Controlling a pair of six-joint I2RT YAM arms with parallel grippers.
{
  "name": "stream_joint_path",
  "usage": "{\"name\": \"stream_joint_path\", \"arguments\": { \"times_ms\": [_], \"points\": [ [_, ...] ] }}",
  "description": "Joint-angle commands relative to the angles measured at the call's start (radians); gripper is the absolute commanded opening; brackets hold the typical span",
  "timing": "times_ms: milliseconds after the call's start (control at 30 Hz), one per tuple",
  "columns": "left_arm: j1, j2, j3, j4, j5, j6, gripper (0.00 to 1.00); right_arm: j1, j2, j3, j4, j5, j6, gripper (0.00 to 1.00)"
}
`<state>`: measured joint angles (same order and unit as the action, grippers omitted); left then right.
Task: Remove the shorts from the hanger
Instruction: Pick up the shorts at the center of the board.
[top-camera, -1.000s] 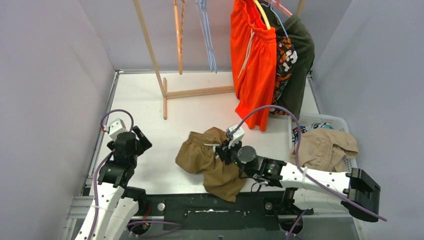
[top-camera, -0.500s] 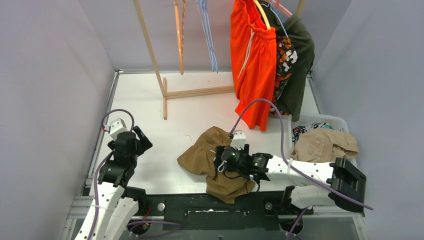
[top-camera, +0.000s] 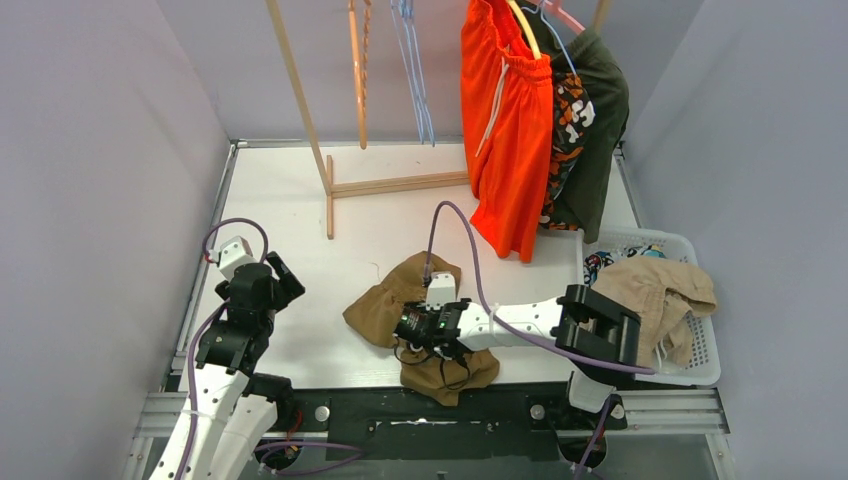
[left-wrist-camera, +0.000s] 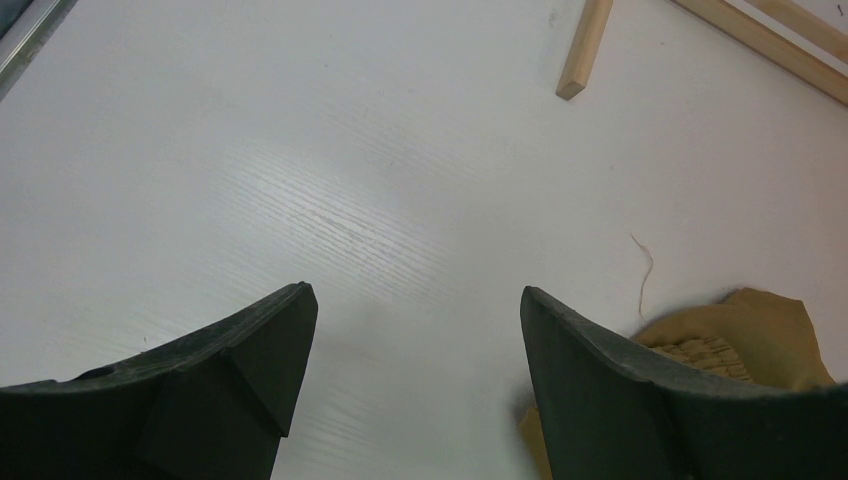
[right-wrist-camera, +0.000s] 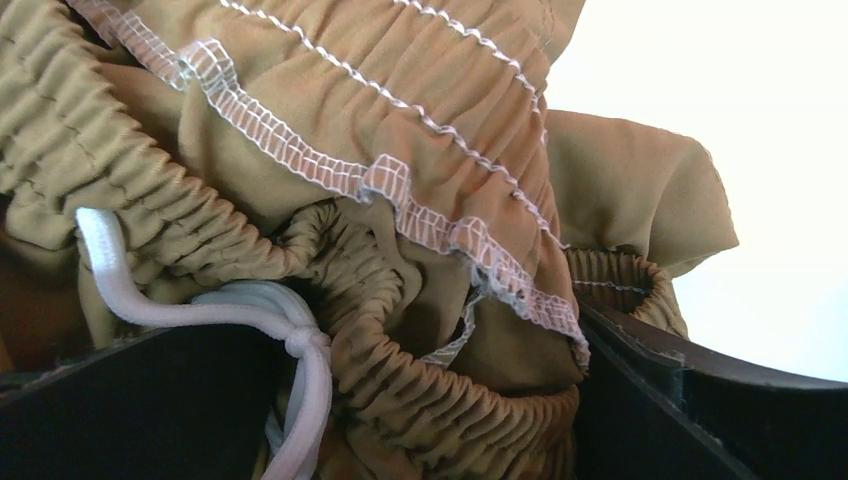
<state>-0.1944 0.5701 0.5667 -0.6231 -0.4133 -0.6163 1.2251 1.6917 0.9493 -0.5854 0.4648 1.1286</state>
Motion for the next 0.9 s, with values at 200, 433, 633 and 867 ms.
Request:
{"name": "stream_joint_path", "arguments": {
  "times_ms": [200, 433, 633, 867],
  "points": [
    [0.004, -0.015, 0.024, 0.063, 0.001, 0.01, 0.74, 0.052, 0.112, -0.007, -0.112, 0.127, 0.118, 0.36],
    [0.004, -0.01, 0.023, 0.071, 0.003, 0.014, 0.74, 0.056, -0.162, -0.06, -0.087, 0.19, 0.106, 0.0],
    [0.005, -0.007, 0.022, 0.074, 0.009, 0.019, 0.74, 0.053, -0.377, -0.135, -0.069, 0.247, 0.102, 0.0],
    [0.005, -0.009, 0.021, 0.074, 0.01, 0.018, 0.74, 0.04, -0.531, -0.095, -0.167, 0.371, 0.09, 0.0]
  ]
}}
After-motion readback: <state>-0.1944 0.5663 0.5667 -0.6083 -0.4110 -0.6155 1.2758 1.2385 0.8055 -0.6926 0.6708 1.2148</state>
